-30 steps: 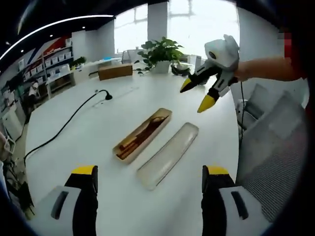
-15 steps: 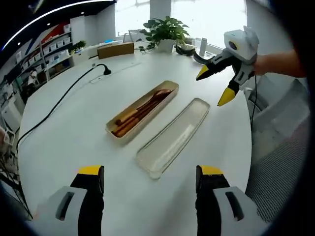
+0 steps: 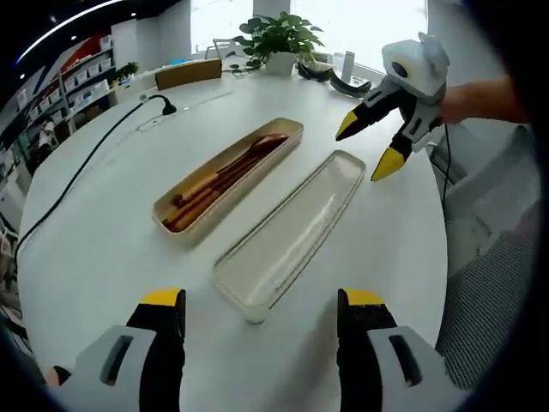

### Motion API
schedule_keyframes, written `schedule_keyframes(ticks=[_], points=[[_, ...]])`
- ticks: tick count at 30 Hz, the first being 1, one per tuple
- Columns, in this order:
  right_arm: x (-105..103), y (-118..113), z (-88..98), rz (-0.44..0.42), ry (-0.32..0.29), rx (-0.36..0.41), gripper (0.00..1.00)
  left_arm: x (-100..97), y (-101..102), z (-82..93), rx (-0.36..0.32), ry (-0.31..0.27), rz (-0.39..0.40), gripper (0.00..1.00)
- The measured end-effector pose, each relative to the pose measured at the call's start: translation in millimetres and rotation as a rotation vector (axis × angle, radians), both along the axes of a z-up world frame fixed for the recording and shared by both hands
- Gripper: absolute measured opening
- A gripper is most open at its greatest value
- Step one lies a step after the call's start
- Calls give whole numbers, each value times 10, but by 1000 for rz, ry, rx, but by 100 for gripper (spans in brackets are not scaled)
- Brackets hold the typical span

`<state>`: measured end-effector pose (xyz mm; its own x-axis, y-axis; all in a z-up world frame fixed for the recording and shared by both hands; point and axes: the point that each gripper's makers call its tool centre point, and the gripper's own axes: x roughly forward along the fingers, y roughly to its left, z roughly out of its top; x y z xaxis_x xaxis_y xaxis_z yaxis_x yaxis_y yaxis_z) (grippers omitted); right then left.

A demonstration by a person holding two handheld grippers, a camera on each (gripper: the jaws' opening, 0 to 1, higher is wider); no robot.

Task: Arrange the utensils inside the cutlery case until each visible utensil rests in its matching compartment.

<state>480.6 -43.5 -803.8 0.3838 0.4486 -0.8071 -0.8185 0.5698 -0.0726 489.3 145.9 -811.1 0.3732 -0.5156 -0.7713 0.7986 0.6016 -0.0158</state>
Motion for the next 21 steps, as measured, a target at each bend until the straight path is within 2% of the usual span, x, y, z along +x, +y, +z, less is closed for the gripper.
schedule_keyframes(ticks=[3, 5, 6, 7, 8, 11, 15, 17, 18, 21], points=[[42, -40, -24, -21, 10, 19, 49, 49, -41, -18, -3, -2, -2, 70], [58, -7, -34, -34, 30, 61, 51, 68, -36, -56, 4, 5, 3, 69], [70, -7, -45, -27, 31, 62, 51, 70, -22, -78, 12, 11, 7, 69], [89, -17, -66, -16, 27, 46, 51, 104, -21, -67, 15, -17, 1, 68], [100, -28, -72, -7, 24, 34, 50, 110, -16, -70, 20, -17, 0, 67], [94, 21, -49, 15, 26, 57, 48, 126, -35, -54, 13, -12, 6, 65], [58, 67, -115, 72, 29, 26, 46, 72, -71, -51, 25, -20, -30, 56], [11, 85, -149, 89, 56, 30, 43, 53, -89, -49, 18, -17, -34, 57], [29, 93, -123, 61, 52, 61, 43, 42, -101, -51, 15, -21, -47, 57], [24, 99, -122, 69, 47, 63, 43, 32, -83, -47, 21, -21, -42, 54]])
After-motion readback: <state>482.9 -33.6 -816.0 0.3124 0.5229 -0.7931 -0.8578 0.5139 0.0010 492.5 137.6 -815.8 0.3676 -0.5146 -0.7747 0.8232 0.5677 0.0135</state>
